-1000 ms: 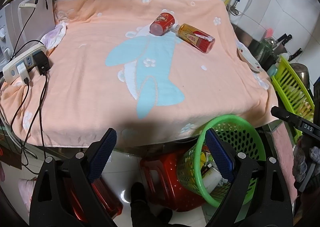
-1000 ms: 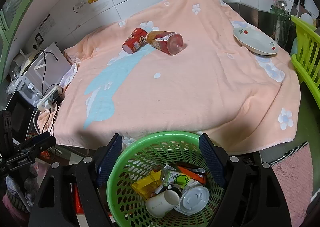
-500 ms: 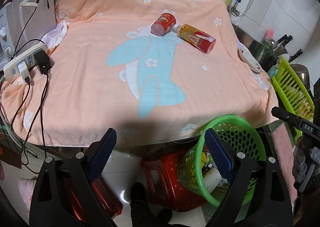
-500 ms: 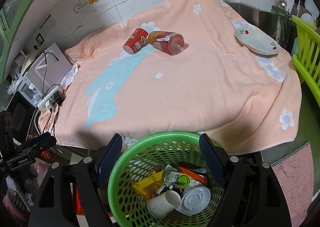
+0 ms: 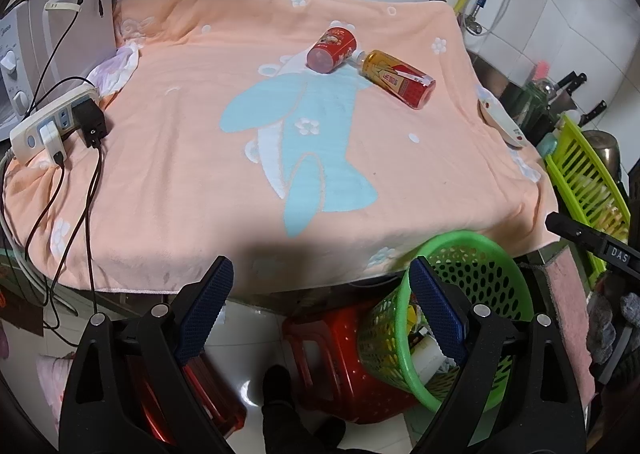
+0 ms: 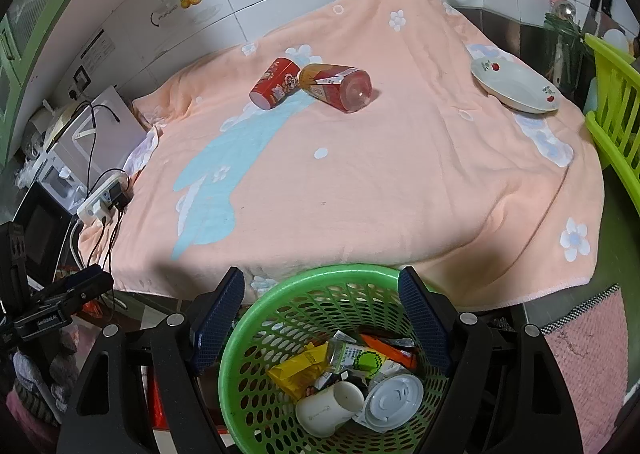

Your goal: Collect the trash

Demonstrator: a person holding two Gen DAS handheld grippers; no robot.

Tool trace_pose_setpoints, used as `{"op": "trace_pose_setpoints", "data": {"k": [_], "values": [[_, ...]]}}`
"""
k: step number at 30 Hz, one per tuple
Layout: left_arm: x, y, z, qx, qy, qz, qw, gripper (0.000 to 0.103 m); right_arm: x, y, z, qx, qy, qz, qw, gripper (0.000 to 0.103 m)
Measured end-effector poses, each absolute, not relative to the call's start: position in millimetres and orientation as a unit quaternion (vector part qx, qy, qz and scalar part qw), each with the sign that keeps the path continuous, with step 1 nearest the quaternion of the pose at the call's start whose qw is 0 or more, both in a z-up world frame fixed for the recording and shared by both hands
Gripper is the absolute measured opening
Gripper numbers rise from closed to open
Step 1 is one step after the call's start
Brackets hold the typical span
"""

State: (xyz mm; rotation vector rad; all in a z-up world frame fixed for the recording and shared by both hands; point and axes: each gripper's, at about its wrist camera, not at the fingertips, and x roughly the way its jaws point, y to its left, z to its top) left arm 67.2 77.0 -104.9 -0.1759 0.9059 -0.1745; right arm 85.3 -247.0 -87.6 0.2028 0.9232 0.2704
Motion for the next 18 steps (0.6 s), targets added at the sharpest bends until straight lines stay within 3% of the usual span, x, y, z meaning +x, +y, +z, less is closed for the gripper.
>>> {"op": "trace_pose_setpoints", "data": {"k": [18], "values": [[110.3, 89.2, -95.3, -0.078, 0.426, -0.09, 0.897, 0.088, 124.5, -238.3, -77.2, 0.07, 0.433, 0.132, 0.889, 0.076]]}}
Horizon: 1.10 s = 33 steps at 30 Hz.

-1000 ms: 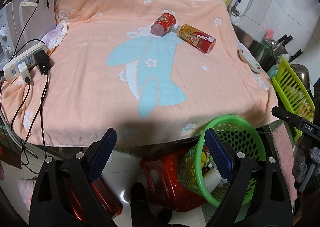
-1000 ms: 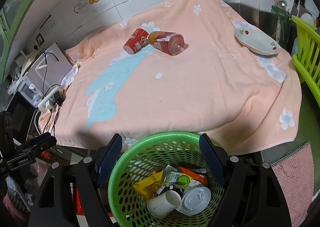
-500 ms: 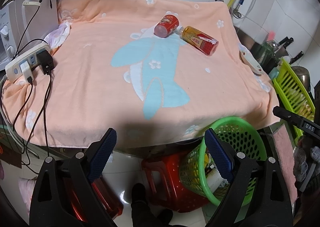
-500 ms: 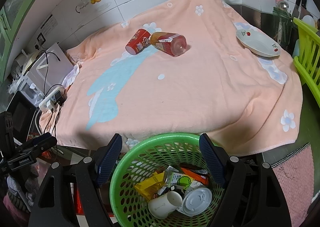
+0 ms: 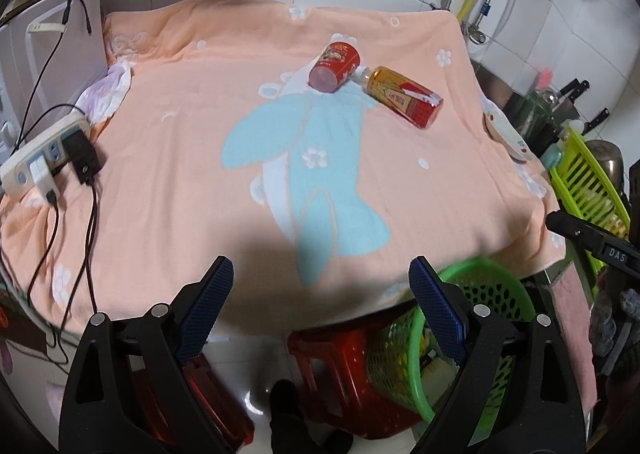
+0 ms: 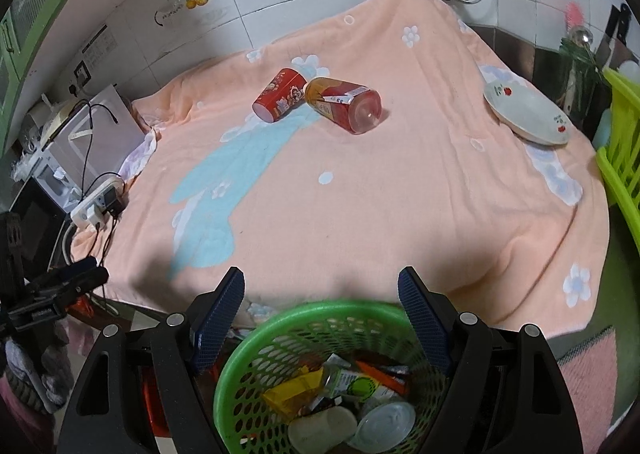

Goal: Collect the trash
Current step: 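Move both tools over the towel toward the red cup and drink bottle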

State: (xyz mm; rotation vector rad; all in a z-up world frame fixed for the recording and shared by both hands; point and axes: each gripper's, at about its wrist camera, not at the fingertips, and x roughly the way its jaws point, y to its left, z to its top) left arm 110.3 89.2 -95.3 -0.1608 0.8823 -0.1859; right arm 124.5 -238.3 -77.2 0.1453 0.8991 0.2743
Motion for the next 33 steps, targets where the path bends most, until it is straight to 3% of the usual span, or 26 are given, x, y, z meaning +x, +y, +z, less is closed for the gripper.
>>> {"op": "trace_pose_setpoints", "data": {"k": [20, 33], "values": [[229.9, 103.9, -81.2, -0.048, 0.423, -0.107, 0.899, 0.088, 284.8, -198.5, -61.4, -0.046, 0.442, 0.152, 0.883, 0.076], [319.4, 99.5, -82.2, -0.017, 0.426, -0.124, 0.896, 0.088, 418.2, -156.6, -87.0, -0.111, 0.492, 0.159, 0.849, 0.076]]}}
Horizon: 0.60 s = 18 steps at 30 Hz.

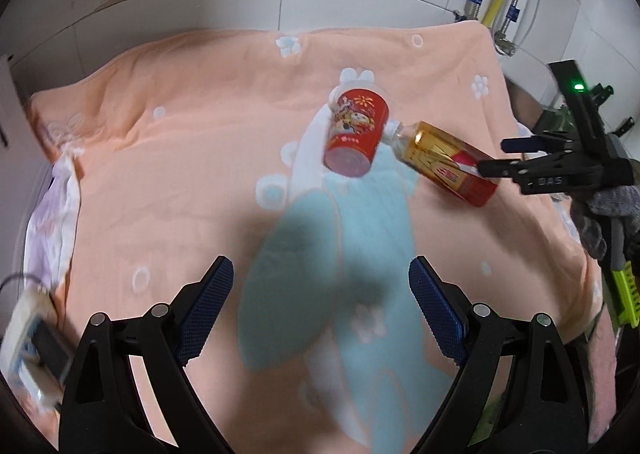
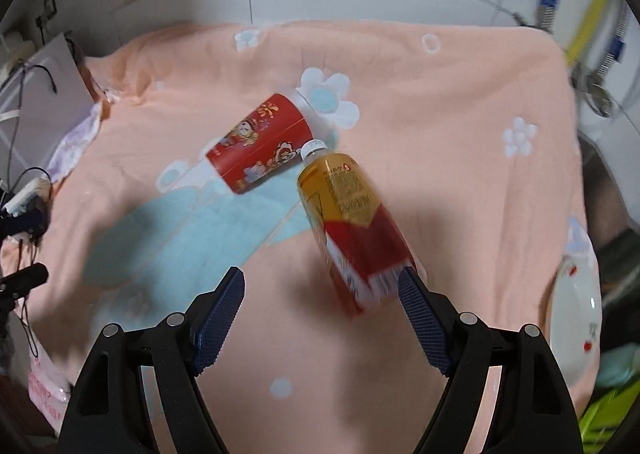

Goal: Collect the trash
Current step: 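Move both tools over the towel toward the red cup and drink bottle, then grasp the yellow drink bottle with the right tool while the left tool grasps the red cup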

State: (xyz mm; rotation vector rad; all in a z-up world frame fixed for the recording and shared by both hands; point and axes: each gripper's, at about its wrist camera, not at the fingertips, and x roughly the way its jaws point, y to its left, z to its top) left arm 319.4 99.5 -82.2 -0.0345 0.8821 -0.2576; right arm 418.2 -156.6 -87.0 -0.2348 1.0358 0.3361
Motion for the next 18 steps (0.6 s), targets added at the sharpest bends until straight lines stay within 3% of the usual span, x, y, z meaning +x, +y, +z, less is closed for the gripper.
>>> {"op": "trace_pose_setpoints", "data": {"k": [18], "values": [[406.6, 90.1, -86.5, -0.016, 0.425, -0.151, 0.892, 0.088, 515.3, -142.5, -152.0, -0.178, 0.57, 0.129, 0.792, 0.079]]}}
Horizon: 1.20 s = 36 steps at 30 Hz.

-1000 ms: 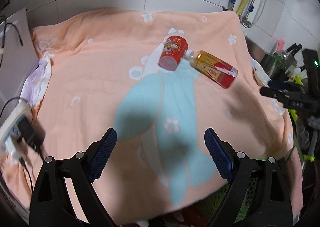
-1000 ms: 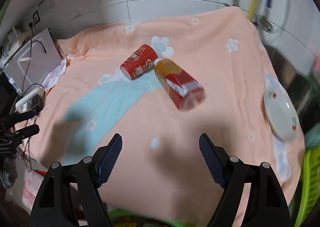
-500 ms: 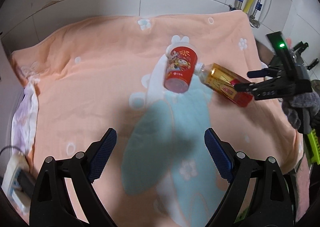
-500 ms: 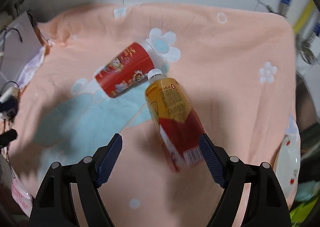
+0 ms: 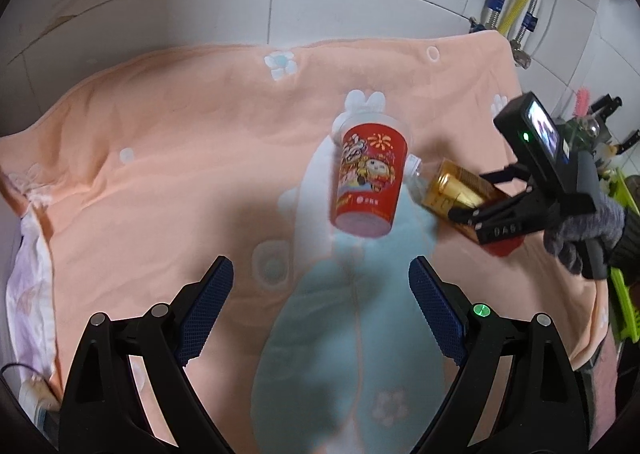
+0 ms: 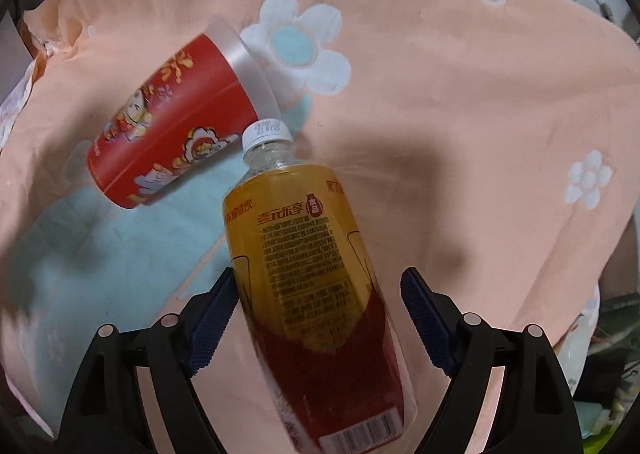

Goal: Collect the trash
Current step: 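Grasp the yellow drink bottle with the right tool while the left tool grasps the red cup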

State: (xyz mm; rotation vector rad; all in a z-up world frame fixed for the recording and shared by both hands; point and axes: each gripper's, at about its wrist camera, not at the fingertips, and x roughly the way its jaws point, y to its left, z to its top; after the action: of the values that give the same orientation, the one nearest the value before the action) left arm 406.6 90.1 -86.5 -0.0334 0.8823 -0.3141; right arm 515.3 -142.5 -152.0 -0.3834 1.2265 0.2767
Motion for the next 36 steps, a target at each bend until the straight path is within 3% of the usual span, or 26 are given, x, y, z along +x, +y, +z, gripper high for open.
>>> {"op": "trace_pose_setpoints", "data": {"k": [4, 26, 31, 36], "values": [[424.9, 76.4, -88.2, 0.001, 0.425, -0.161, 0.891, 0.088, 512.8, -147.9, -152.7, -0.157, 0.572, 0.126, 0.795, 0.071], [547.8, -10.4, -137.0, 0.031, 0.483, -0.162, 0.86, 0.089, 362.4, -191.8, -91.9, -0.054, 0.521, 0.1, 0.846, 0.068], [555.7, -16.7, -142.6, 0.028, 0.49, -0.175, 0.853, 0.072, 331.8, -193.6, -87.7, -0.033, 0.509, 0.1, 0.854, 0.068], [541.8, -20.3, -137.9, 0.039, 0.473, -0.173, 0.863, 0.071, 306.4, -196.2, -83.9, -0.016, 0.498, 0.098, 0.861, 0.067]]}}
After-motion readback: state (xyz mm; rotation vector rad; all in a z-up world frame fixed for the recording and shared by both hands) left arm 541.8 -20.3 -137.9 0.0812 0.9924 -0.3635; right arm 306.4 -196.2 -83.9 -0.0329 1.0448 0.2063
